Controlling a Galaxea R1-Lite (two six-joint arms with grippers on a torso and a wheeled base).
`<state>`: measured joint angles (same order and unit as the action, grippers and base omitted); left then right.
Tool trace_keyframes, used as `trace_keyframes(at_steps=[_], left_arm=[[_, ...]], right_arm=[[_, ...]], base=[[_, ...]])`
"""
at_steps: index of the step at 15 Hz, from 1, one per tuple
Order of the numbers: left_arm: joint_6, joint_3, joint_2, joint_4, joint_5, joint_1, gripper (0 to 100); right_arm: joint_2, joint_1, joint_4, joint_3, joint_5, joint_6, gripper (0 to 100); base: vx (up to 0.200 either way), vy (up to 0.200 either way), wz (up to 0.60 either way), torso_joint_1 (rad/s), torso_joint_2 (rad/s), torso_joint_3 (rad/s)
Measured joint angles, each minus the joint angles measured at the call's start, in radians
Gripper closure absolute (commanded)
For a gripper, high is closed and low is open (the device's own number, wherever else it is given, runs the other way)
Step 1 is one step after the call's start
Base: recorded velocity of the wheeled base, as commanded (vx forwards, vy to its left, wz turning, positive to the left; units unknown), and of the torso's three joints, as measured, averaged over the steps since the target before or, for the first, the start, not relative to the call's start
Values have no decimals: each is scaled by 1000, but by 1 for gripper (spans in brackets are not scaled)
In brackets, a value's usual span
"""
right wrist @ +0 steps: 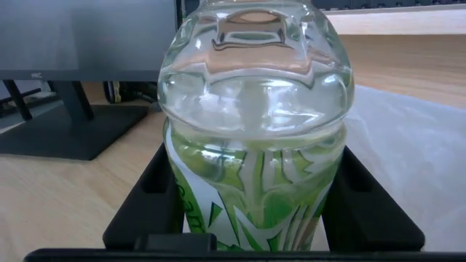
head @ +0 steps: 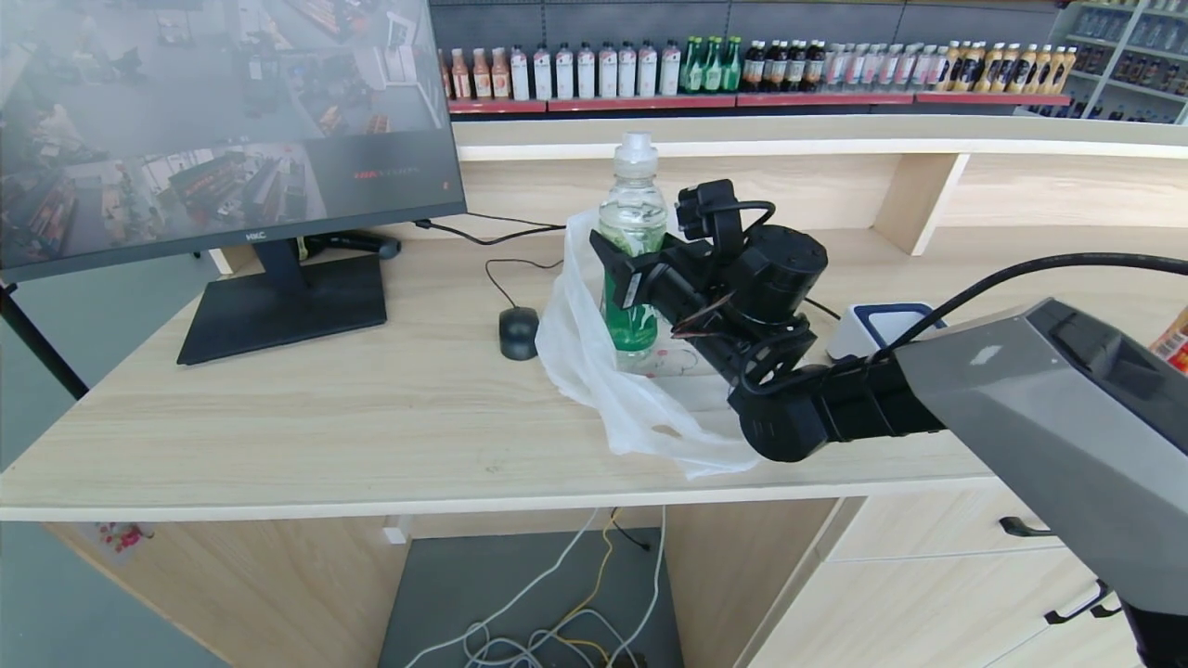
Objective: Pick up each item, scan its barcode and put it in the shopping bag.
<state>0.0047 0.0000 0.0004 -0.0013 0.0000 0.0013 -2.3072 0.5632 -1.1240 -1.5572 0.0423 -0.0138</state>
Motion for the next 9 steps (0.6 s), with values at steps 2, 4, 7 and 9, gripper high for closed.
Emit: trace_keyframes(at_steps=[2, 4, 7, 9], left_arm=[[0, 0, 0, 0, 0, 0, 0], [0, 0, 0, 0, 0, 0, 0], [0, 0, 0, 0, 0, 0, 0], [0, 0, 0, 0, 0, 0, 0]], right_arm=[[-4, -1, 0, 7, 1, -1, 100], [-8, -1, 3, 10, 1, 0, 100], [-10, -4, 5, 14, 7, 1, 100], [-10, -5, 5, 29, 8, 0, 100]], base=[[0, 0, 0, 0, 0, 0], [0, 0, 0, 0, 0, 0], [0, 0, 0, 0, 0, 0], [0, 0, 0, 0, 0, 0]])
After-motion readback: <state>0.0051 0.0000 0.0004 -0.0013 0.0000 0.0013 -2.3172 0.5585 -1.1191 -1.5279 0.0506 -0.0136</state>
